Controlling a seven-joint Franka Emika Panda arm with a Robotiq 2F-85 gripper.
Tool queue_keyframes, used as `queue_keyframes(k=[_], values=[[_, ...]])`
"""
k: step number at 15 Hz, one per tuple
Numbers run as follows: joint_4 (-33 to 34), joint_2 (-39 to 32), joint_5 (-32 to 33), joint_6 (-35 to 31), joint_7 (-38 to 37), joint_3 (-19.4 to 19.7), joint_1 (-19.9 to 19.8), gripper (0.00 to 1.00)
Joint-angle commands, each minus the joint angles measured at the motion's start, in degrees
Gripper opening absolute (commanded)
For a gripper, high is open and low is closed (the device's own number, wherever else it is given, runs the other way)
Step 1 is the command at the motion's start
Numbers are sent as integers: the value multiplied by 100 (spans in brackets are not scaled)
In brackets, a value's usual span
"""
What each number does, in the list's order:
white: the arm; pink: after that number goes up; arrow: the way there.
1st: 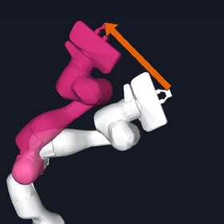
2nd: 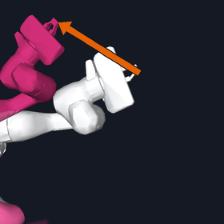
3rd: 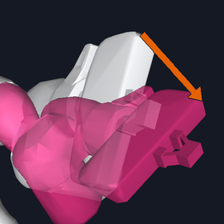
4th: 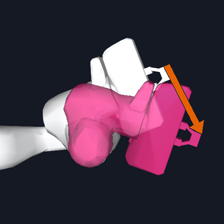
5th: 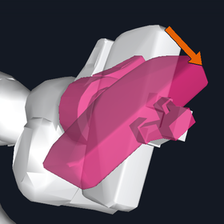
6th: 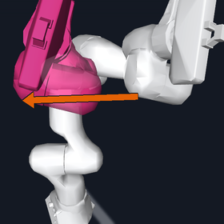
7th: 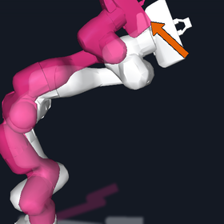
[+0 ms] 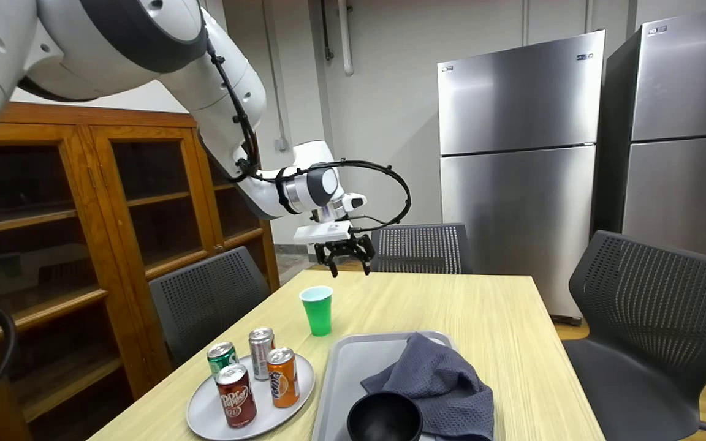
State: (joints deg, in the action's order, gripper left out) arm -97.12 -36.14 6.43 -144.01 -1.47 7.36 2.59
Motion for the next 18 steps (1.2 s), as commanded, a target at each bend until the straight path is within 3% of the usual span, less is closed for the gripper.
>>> queue_keyframes(k=[1,11,18], values=[[-374,187,128,-100,-172,84,-140,100],[-818,-36,115,-466,-513,491,-320,100],[-765,-460,-9,-504,-873,672,-531,100]])
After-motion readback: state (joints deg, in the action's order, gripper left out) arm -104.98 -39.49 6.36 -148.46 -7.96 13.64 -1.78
